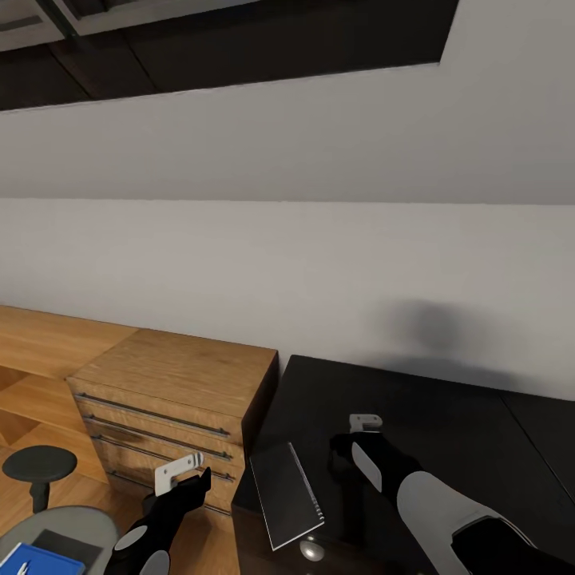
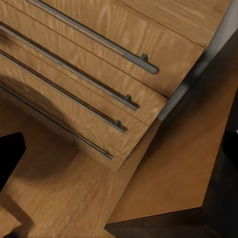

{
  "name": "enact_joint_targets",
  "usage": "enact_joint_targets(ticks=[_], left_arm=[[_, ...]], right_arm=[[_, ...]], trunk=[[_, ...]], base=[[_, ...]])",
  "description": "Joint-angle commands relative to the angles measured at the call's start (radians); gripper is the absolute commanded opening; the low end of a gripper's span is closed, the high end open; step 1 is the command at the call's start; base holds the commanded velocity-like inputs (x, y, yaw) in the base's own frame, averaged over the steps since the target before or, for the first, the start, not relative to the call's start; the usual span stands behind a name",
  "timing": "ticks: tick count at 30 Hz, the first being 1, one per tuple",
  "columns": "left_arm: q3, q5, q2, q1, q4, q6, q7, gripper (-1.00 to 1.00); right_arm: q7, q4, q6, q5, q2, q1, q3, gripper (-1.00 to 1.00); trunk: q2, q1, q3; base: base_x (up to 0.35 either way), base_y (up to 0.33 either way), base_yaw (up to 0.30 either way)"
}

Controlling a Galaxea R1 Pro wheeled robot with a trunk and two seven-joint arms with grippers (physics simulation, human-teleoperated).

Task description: In the bedroom, organize the workspace by keeping the computer under the desk, ensuring the monitor is on the desk, placing the keyboard on the desk next to the monitor, placing the mouse on the desk next to the keyboard, moving the folder from the swivel chair onto the desk next to the mouse, stacking the notebook on top of the folder with the pen on top of the notebook, and positioning the swivel chair next to the desk.

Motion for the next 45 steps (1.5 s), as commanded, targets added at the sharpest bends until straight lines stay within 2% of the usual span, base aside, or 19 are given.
enact_joint_targets(ticks=[1, 45], left_arm=[[-0.002, 0.007, 0.001, -0.001, -0.002, 0.002, 0.009, 1.0], [0.001, 0.01, 0.005, -0.001, 0.004, 0.002, 0.009, 1.0]], right_arm=[[-0.009, 0.001, 0.008, -0.011, -0.001, 0.0, 0.007, -1.0], [-0.009, -0.001, 0.006, -0.012, 0.003, 0.0, 0.007, -1.0]], trunk=[[-0.001, 0.0, -0.001], [-0.001, 0.0, -0.001]], base=[[0.0, 0.0, 0.0], [-0.016, 0.0, 0.0]])
